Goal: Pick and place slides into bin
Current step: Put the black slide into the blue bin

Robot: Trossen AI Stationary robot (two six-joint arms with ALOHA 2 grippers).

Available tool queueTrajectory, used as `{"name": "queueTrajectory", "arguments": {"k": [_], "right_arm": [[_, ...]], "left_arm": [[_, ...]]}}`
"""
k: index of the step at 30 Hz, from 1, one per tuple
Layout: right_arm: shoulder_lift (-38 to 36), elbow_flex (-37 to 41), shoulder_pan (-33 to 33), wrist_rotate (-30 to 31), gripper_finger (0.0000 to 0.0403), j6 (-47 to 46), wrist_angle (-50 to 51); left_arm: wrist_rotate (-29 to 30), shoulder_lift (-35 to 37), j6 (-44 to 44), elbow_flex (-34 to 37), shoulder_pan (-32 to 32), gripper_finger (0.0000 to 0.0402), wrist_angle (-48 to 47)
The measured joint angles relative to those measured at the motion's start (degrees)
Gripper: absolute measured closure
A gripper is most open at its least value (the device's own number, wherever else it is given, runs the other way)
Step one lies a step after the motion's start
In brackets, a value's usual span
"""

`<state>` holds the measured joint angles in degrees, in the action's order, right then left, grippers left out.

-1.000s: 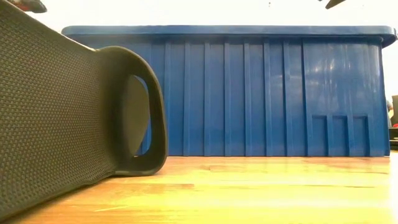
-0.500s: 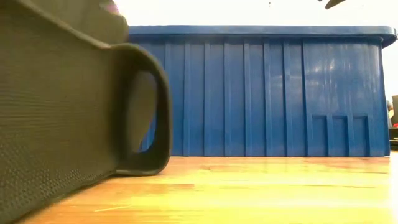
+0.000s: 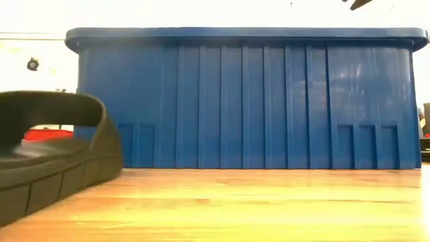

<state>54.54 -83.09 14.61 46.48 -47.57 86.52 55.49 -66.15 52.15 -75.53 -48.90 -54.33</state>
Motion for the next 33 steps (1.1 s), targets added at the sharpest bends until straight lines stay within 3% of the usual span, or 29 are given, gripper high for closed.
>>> {"name": "queueTrajectory", "arguments": {"k": [10, 17, 23, 26, 28, 33], "right_arm": [[1.4, 0.0, 0.0, 0.0, 0.0179, -0.2, 0.0], [2.7, 0.0, 0.0, 0.0, 0.0179, -0.5, 0.0], [3.2, 0.0, 0.0, 1.7, 0.0179, -7.4, 0.0], [3.4, 0.0, 0.0, 1.3, 0.0179, -8.0, 0.0], [3.4, 0.0, 0.0, 1.1, 0.0179, -7.9, 0.0], [3.3, 0.0, 0.0, 1.1, 0.0179, -6.5, 0.0]], "left_arm": [[6.2, -5.5, -23.3, -7.6, 13.9, 0.04, 7.1], [11.4, -13.7, -26.0, -14.5, 25.6, 0.04, 7.1], [17.7, -20.7, -28.4, -18.8, 35.5, 0.04, 7.0], [16.4, -24.1, -28.8, -18.8, 41.5, 0.04, 6.1], [11.3, -26.4, -28.3, -18.8, 45.7, 0.04, 4.2], [0.3, -32.4, -16.3, -18.7, 53.8, 0.0401, -8.1]]}}
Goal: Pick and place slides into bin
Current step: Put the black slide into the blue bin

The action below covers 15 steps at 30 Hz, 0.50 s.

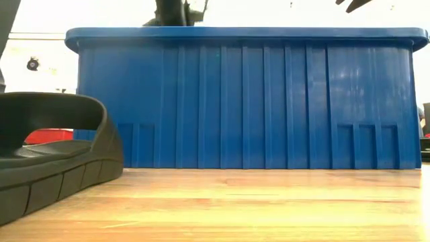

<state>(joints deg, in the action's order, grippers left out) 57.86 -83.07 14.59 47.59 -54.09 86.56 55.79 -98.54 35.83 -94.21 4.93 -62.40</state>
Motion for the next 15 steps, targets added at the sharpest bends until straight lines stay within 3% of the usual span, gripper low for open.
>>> {"name": "queueTrajectory", "arguments": {"k": [5, 15], "right_arm": [[-0.4, 0.0, 0.0, 0.0, 0.0179, 0.4, 0.0], [-0.4, 0.0, 0.0, 0.3, 0.0179, -1.7, -0.7]], "left_arm": [[-2.1, -4.0, 8.8, 0.0, 4.2, 0.0401, -13.0], [-1.9, -10.9, 8.4, -0.1, 10.2, 0.0401, -11.3]]}}
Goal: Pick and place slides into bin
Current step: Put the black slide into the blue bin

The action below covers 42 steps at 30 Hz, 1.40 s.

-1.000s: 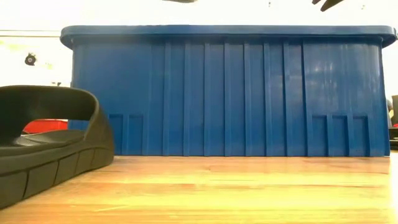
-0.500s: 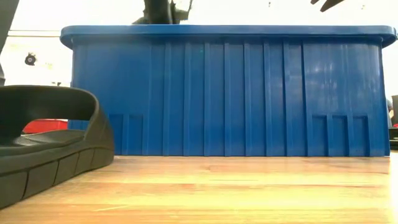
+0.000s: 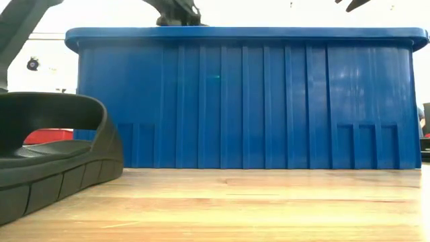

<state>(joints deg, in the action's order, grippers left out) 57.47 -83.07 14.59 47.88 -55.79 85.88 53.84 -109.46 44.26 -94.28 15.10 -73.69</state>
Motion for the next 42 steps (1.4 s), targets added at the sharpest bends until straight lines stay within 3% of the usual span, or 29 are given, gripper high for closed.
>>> {"name": "queueTrajectory", "arguments": {"k": [7, 11, 18, 26, 29, 33, 36, 39, 42], "right_arm": [[0.0, 0.0, 0.0, -0.4, 0.0179, 0.3, -1.4], [0.0, 0.0, 0.0, -0.5, 0.0179, 0.3, -1.3], [0.0, 0.0, 0.0, -0.5, 0.0179, 0.5, -1.3], [0.0, 0.0, 0.0, -0.5, 0.0179, 2.2, -1.2], [0.0, 0.0, 0.0, -0.5, 0.0179, 2.2, -1.2], [0.0, 0.0, 0.0, -0.5, 0.0179, 2.5, -1.2], [0.0, 0.0, 0.0, -0.4, 0.0179, 2.5, -1.2], [0.0, 0.0, 0.0, -0.3, 0.0179, 2.4, -1.2], [0.0, 0.0, 0.0, -0.3, 0.0179, 1.7, -1.3]], "left_arm": [[-1.2, -5.9, -8.4, -0.1, 4.0, 0.04, 0.4], [-4.2, -8.2, -13.6, -0.1, 4.6, 0.0373, 0.0], [-8.4, -8.5, -15.6, -0.1, 5.0, 0.0262, 1.7], [-21.1, -4.5, -28.5, -0.4, 5.6, 0.0114, 7.1], [-22.0, -1.9, -32.3, -0.8, 5.6, 0.0079, 7.5], [-24.5, 3.2, -36.2, -1.4, 4.4, 0.0065, 6.7], [-30.0, 9.0, -36.7, -2.1, 1.7, 0.0068, 7.3], [-40.3, 15.6, -36.8, -2.2, -2.2, 0.0076, 9.7], [-52.5, 21.5, -31.2, -2.1, -7.3, 0.0083, 13.4]]}}
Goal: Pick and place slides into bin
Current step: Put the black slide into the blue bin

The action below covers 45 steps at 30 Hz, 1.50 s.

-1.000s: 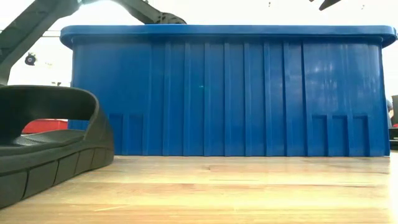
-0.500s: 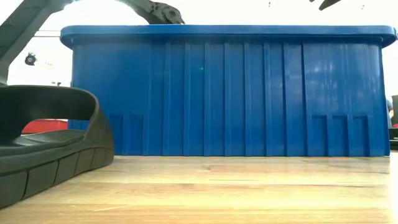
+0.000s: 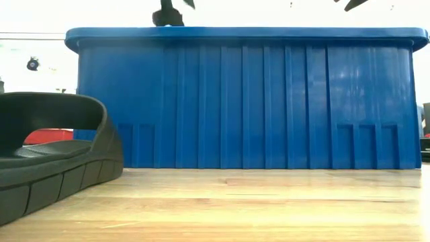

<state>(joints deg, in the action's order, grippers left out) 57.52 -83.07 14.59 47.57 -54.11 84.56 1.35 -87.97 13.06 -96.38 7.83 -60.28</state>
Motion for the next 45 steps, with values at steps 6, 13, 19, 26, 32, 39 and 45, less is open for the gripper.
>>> {"name": "queueTrajectory", "arguments": {"k": [6, 13, 19, 26, 32, 39, 45], "right_arm": [[0.1, 0.0, 0.0, -0.1, 0.0179, -2.7, -0.4], [0.4, 0.0, 0.0, 0.0, 0.0179, -2.4, -0.5], [1.2, 0.0, 0.0, 0.0, 0.0179, -2.4, -0.7], [3.1, 0.0, 0.0, 0.0, 0.0179, -2.4, -1.2], [5.0, 0.0, 0.0, 0.0, 0.0179, -2.4, -1.4], [7.5, 0.0, 0.0, -0.1, 0.0179, -2.7, -1.5], [8.7, 0.0, 0.0, -0.1, 0.0179, -2.4, -1.5]], "left_arm": [[-11.1, 7.9, 12.8, 0.0, -13.1, 0.0084, 7.6], [2.9, 5.5, 20.1, 0.3, -32.1, 0.0085, 4.5], [12.7, -4.3, 28.4, 0.3, -43.3, 0.0085, -7.5], [13.9, -17.1, 33.2, 0.3, -48.2, 0.0085, -12.3], [15.8, -23.1, 34.2, 0.1, -48.2, 0.0085, -12.2], [21.7, -27.7, 37.6, 0.2, -48.2, 0.0085, -12.8], [24.6, -33.3, 38.1, 0.2, -47.9, 0.0085, -16.4]]}}
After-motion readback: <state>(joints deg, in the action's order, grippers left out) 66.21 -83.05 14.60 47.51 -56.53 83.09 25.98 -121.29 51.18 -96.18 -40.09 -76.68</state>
